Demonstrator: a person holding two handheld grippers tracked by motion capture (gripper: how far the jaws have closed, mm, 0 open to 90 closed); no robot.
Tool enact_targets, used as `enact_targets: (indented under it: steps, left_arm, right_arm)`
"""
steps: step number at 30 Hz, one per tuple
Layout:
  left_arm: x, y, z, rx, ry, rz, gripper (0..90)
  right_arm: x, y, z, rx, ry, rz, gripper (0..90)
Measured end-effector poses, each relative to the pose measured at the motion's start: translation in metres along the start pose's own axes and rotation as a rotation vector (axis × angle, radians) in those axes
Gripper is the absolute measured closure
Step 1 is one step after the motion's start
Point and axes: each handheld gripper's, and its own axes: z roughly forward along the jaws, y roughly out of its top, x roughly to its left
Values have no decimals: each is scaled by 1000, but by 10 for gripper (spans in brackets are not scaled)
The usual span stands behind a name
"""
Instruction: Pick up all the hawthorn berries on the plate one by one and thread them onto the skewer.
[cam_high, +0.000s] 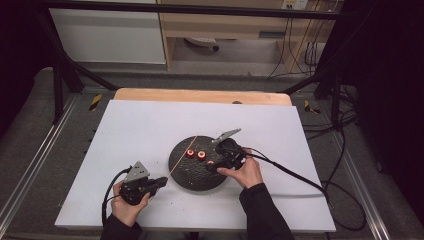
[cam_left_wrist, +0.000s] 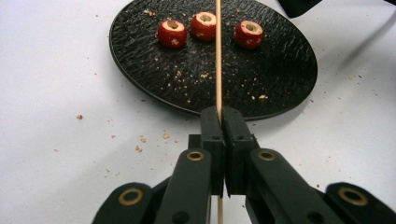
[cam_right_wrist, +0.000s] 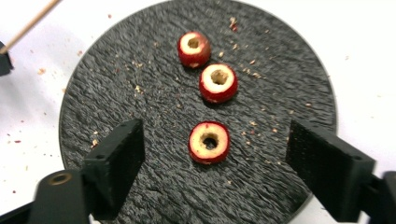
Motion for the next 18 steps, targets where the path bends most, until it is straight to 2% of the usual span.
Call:
enact_targets:
  steps: [3, 13, 18]
  left_arm:
    - [1, 0, 1, 3, 0, -1, 881]
    - [1, 0, 1, 11, 0, 0, 881]
    - [1, 0, 2, 16, 0, 0, 881]
  right_arm:
    - [-1, 3, 7, 35, -8, 7, 247]
    - [-6, 5, 27, 134, 16, 34, 412]
    - [-7, 4, 32, 160, 24, 21, 481]
